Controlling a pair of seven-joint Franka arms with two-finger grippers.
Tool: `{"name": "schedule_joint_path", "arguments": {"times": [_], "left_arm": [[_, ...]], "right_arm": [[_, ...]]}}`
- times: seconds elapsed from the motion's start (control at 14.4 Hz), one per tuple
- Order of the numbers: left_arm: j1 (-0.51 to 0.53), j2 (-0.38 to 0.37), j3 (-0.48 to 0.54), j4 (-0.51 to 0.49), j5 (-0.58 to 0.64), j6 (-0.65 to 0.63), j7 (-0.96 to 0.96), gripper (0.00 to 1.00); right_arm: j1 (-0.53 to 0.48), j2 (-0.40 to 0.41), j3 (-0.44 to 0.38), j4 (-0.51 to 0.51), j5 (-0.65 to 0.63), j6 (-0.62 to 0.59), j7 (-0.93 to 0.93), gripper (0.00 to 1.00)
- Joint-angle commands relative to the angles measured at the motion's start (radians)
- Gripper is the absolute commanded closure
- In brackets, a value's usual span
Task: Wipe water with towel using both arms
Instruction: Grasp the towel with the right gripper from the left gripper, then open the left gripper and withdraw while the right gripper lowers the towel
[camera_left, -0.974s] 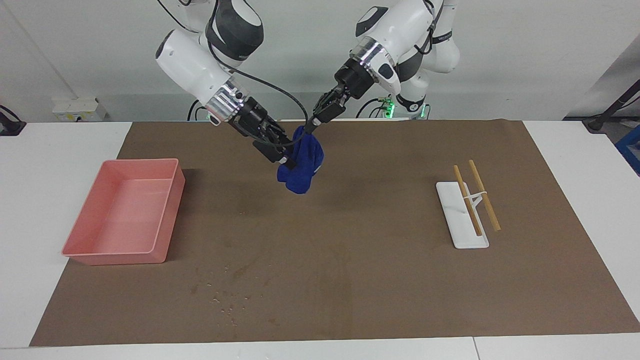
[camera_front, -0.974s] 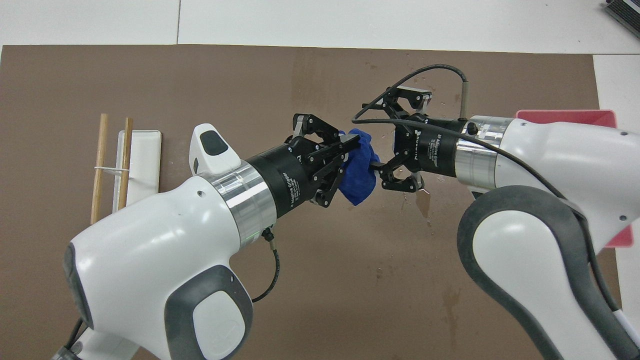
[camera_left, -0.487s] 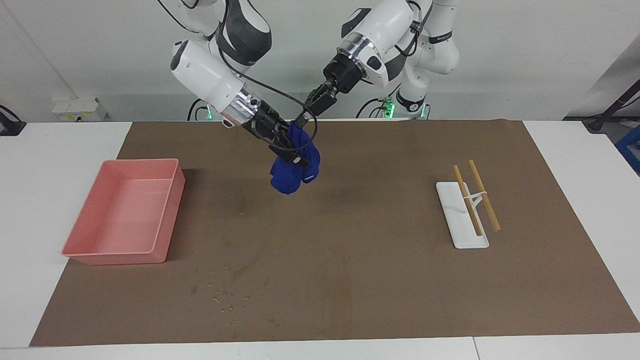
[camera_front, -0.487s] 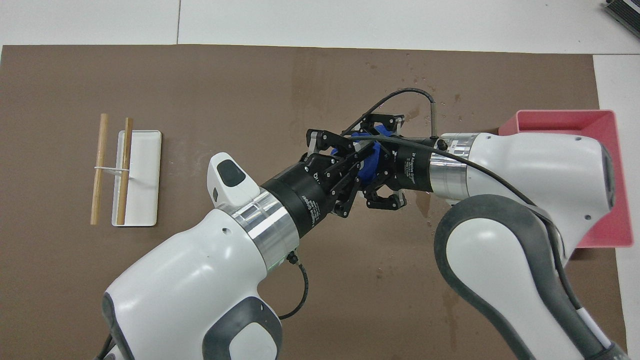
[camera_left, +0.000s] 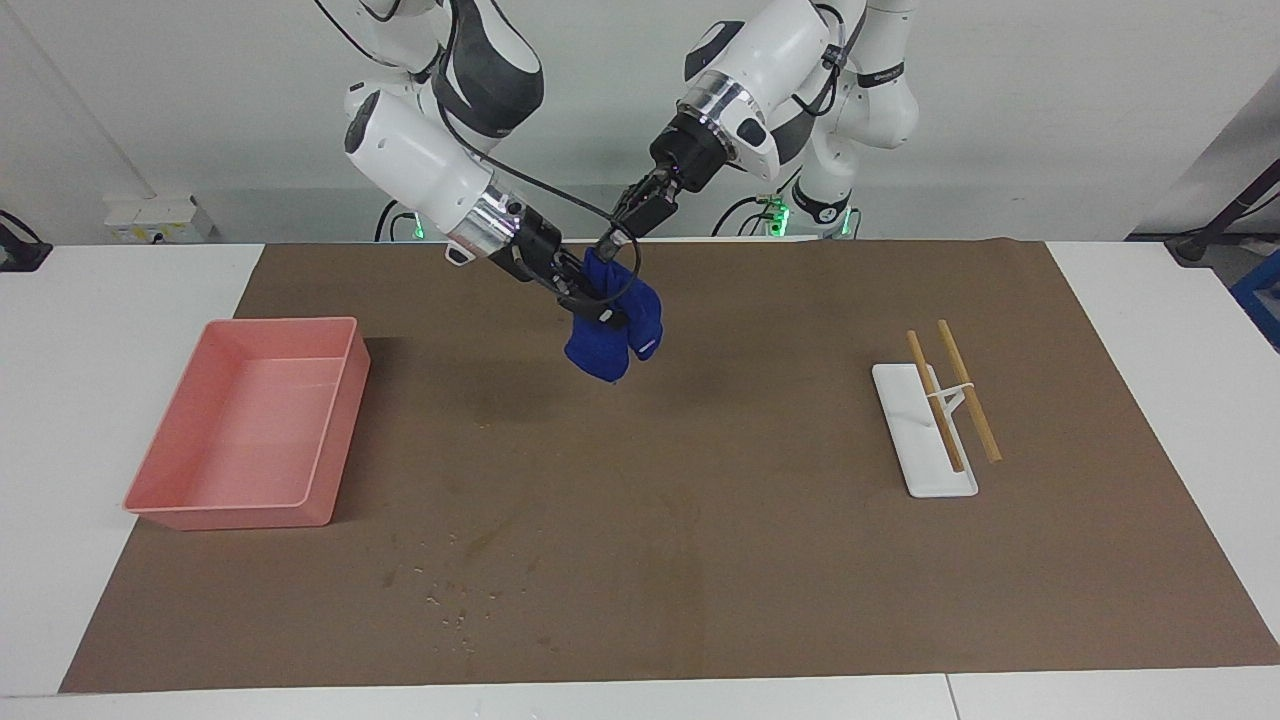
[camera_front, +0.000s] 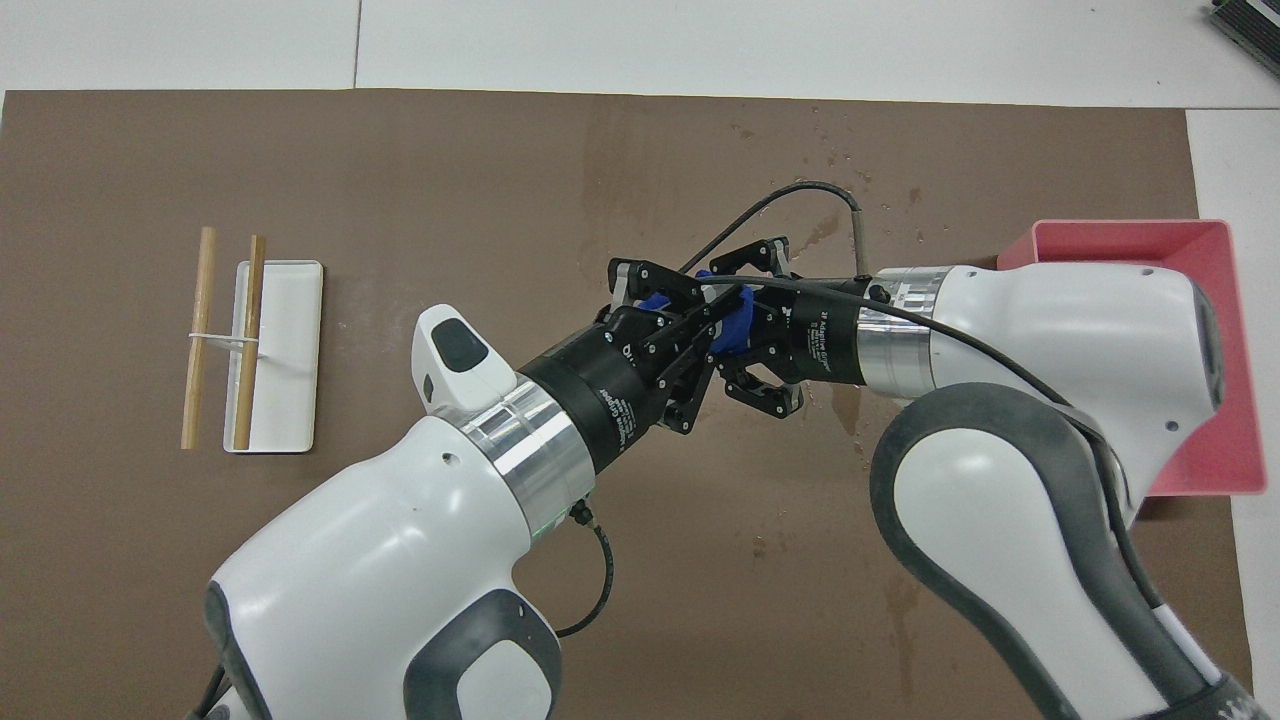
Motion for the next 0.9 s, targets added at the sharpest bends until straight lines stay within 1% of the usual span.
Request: {"name": "schedule_joint_path", "arguments": {"times": [0.0, 0.14, 0.21, 0.28, 0.35, 0.42, 0.56, 0.63, 0.7, 0.77, 0.83], "left_arm": [[-0.008, -0.019, 0.009, -0.009, -0.021, 0.011, 0.007, 1.0], [-0.007, -0.019, 0.009, -0.006, -0.019, 0.011, 0.006, 1.0], [-0.005, -0.018, 0.009, -0.005, -0.019, 0.01, 0.003, 0.59], [-0.005, -0.014, 0.011, 0.0, -0.019, 0.007, 0.0, 0.02], [-0.005, -0.016, 0.012, -0.002, -0.018, -0.018, 0.001, 0.0], [0.0, -0.019, 0.017, -0.002, -0.009, -0.063, 0.018, 0.0], [0.064, -0.027, 0.018, 0.003, -0.001, -0.187, 0.12, 0.0], [0.103, -0.03, 0.02, 0.004, 0.02, -0.269, 0.171, 0.0], [0.151, -0.034, 0.018, 0.012, 0.077, -0.353, 0.215, 0.0], [0.202, -0.036, 0.018, 0.03, 0.161, -0.446, 0.249, 0.0], [0.243, -0.034, 0.018, 0.049, 0.259, -0.535, 0.283, 0.0]], "right_arm": [[-0.011, -0.003, 0.006, 0.0, -0.166, -0.089, -0.114, 1.0], [-0.018, -0.006, 0.005, 0.001, -0.266, -0.144, -0.244, 1.0], [-0.035, -0.008, 0.005, 0.0, -0.309, -0.172, -0.321, 1.0], [-0.056, -0.009, 0.005, 0.0, -0.346, -0.198, -0.39, 1.0], [-0.078, -0.009, 0.005, 0.0, -0.377, -0.217, -0.456, 1.0], [-0.099, -0.004, 0.005, 0.0, -0.414, -0.227, -0.53, 1.0], [-0.121, 0.026, 0.005, -0.003, -0.499, -0.22, -0.669, 1.0], [-0.126, 0.051, 0.003, -0.004, -0.574, -0.209, -0.752, 1.0], [-0.127, 0.081, 0.005, -0.005, -0.683, -0.171, -0.84, 1.0], [-0.13, 0.112, 0.005, -0.017, -0.754, -0.107, -0.889, 1.0], [-0.13, 0.141, 0.005, -0.039, -0.783, -0.052, -0.905, 1.0]]}}
